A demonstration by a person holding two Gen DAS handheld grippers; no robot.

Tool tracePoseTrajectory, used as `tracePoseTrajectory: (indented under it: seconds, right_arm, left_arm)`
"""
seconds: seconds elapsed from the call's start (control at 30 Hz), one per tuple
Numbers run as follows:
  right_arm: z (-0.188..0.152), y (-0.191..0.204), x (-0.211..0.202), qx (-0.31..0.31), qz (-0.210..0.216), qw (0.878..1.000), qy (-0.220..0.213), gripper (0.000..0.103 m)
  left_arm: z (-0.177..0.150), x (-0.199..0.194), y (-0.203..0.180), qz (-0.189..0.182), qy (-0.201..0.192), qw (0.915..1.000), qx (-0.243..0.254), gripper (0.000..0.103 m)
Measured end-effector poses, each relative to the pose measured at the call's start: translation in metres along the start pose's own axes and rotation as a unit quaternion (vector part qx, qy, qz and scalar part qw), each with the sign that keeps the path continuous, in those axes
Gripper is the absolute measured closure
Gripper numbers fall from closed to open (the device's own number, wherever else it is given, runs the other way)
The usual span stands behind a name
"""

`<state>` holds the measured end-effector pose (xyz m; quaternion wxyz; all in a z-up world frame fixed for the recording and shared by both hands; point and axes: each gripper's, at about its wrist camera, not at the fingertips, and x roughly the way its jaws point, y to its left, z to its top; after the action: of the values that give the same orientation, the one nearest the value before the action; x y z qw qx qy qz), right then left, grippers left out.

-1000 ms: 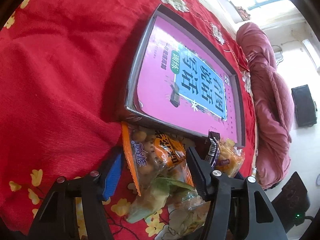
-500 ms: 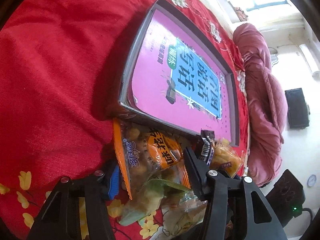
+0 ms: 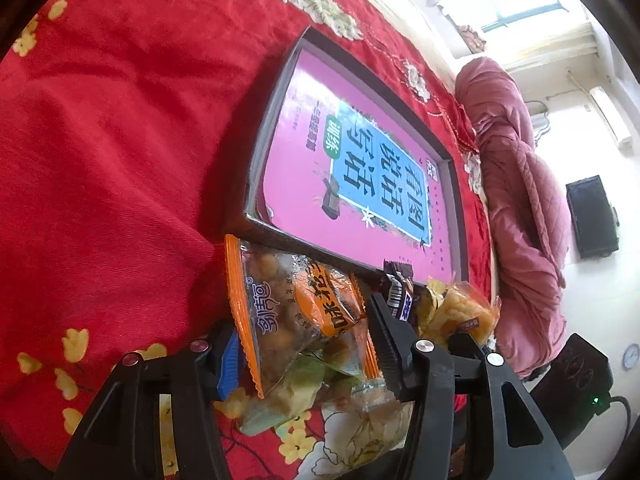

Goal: Organize snacks
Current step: 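Grasp the orange nut bag with the left tool while the right tool grasps the puffed rice bag, then carry the nut bag with the left tool while the right tool carries the rice bag into the box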

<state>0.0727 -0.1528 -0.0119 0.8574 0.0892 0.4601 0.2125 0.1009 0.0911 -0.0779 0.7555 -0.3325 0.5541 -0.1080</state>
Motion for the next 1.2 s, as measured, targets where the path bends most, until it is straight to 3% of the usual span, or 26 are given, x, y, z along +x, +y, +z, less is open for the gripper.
tracePoseTrajectory:
  seconds: [0.53, 1.2]
  right_arm:
    - [0.006, -0.008, -0.017, 0.010, 0.009, 1.000, -0.025, 0.072]
    - [0.015, -0.022, -0.033, 0.026, 0.026, 0.998, -0.051, 0.072]
  left_arm:
    - [-0.006, -0.035, -0.010, 0.015, -0.039, 0.9991, 0.010, 0.046]
    - [-0.009, -0.047, -0.037, 0.029, -0.055, 0.9977, 0.028, 0.046]
